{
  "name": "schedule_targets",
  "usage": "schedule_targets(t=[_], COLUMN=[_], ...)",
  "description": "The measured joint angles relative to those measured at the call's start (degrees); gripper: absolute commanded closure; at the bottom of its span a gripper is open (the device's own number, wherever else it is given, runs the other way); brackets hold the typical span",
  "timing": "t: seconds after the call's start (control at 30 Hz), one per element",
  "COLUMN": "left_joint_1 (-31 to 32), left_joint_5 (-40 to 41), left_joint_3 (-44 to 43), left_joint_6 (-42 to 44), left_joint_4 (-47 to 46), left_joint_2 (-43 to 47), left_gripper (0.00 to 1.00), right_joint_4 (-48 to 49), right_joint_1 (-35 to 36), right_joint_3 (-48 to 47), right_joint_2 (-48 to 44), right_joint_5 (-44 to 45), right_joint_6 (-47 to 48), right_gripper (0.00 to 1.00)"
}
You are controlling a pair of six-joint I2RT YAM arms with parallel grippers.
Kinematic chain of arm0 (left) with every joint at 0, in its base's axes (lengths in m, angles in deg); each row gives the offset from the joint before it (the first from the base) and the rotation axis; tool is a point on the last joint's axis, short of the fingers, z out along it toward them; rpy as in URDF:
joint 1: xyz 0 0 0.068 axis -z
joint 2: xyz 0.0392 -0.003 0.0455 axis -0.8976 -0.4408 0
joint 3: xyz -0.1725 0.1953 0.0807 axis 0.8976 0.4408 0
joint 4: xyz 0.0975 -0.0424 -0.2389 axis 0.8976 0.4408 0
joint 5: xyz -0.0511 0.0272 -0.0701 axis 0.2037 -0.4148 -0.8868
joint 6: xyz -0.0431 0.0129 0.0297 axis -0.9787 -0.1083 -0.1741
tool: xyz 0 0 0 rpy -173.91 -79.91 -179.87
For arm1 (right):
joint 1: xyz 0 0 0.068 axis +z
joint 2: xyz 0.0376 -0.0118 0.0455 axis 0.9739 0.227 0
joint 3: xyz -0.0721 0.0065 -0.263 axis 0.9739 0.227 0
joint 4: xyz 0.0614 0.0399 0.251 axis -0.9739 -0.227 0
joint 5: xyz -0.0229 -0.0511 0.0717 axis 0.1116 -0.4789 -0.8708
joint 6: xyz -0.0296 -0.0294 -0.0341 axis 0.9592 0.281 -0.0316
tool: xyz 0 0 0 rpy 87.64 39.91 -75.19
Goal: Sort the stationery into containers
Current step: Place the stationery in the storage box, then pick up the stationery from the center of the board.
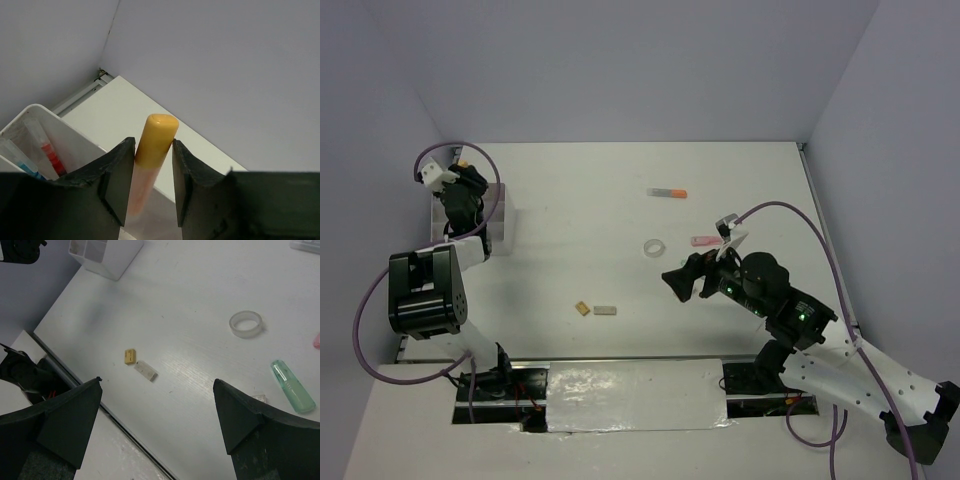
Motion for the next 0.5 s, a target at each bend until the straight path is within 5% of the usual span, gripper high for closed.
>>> schedule_targets(t=[0.5], left_joint_1=[2.3], left_joint_5=[0.5], left_joint_3=[-1.2], left_joint_6=[1.9], left_joint_4=[4.6], left_joint_2=[3.7], left_gripper=[0.01], right_joint_4=[0.2], right_joint_1=[0.0], right_joint_3=[0.0], right_joint_2=[-1.8], right_joint_5=[-0.1], right_joint_6=[0.0], right_gripper=[0.0])
